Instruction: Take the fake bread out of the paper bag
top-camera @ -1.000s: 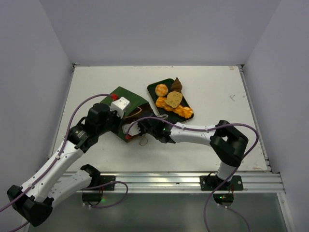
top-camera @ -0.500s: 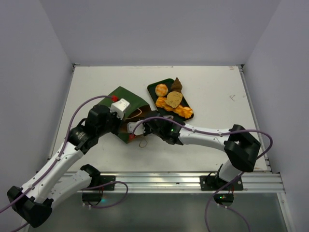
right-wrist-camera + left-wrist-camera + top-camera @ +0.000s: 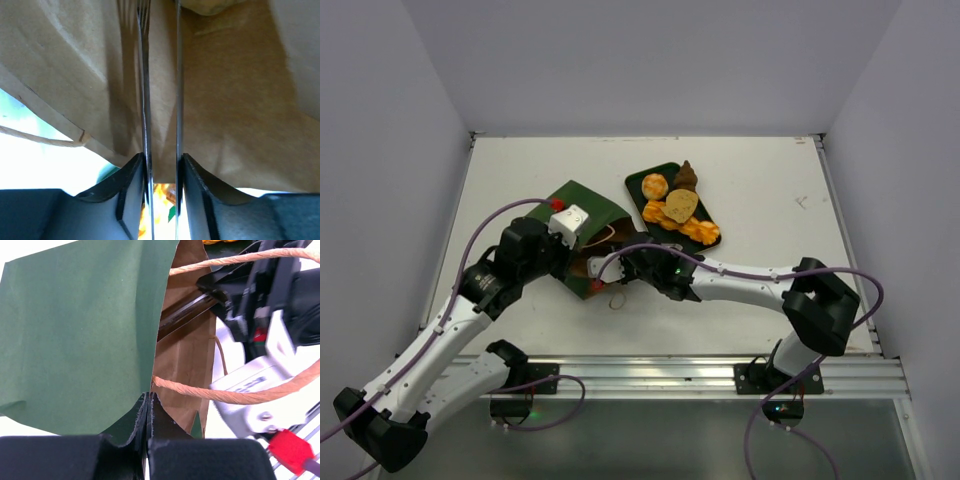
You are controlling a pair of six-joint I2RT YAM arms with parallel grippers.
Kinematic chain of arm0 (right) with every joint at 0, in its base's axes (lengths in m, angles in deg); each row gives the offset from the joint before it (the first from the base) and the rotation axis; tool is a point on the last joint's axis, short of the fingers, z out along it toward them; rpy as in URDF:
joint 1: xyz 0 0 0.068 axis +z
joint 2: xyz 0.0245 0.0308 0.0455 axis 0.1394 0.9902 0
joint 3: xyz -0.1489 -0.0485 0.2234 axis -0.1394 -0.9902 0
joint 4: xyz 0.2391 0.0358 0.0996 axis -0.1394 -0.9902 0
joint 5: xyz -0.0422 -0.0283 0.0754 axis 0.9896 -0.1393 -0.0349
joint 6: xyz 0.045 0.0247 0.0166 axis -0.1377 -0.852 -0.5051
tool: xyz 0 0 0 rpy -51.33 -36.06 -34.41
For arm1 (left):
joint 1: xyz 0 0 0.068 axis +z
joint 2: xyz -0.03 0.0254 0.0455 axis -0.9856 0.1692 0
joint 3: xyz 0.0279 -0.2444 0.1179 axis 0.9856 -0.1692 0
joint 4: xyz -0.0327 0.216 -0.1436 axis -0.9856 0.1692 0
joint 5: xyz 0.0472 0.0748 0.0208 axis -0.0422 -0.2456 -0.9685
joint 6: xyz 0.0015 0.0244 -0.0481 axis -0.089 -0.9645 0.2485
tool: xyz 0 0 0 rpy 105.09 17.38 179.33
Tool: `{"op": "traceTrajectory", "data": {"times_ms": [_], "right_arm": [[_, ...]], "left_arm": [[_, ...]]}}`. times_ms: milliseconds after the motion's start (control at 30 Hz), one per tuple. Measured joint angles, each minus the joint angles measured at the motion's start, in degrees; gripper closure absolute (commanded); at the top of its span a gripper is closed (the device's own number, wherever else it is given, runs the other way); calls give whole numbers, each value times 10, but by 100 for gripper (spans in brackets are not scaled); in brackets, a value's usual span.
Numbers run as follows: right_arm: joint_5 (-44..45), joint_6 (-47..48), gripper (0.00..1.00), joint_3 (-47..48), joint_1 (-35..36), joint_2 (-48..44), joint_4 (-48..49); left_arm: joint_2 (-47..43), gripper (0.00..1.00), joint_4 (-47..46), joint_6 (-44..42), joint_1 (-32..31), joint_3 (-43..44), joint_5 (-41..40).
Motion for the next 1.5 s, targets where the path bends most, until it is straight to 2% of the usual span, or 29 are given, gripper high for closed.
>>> {"op": "traceTrajectory", "data": {"times_ms": [333,1500], "right_arm": [[3,3,55,5,0,22,2],[13,9,52,34,16,48,16]], "left_arm": [[3,100,0,0,0,0,6],[7,100,0,0,0,0,20]]}}
